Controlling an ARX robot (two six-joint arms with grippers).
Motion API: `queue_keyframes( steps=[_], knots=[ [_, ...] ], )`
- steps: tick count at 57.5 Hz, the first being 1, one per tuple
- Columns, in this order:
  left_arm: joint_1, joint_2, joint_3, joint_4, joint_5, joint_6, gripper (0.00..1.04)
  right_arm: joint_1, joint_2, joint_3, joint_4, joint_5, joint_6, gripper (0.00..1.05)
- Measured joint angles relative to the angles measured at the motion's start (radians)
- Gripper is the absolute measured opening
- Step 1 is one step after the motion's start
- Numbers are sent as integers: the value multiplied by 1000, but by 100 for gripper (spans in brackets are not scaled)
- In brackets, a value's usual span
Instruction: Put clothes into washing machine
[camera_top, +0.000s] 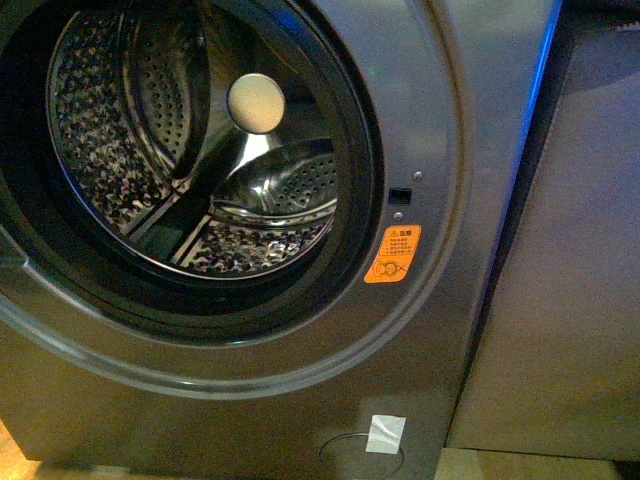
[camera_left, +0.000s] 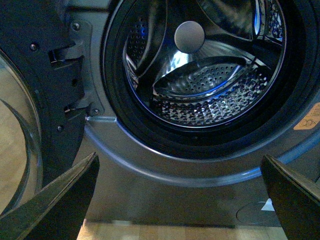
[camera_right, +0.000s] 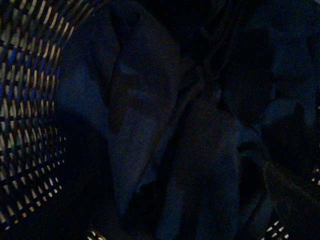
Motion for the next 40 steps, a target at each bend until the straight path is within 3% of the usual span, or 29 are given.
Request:
queue_keyframes(
  steps=[40],
  knots=[
    [0, 0, 0, 0, 0, 0, 98, 15, 427, 221, 149, 27, 82, 97]
  ],
)
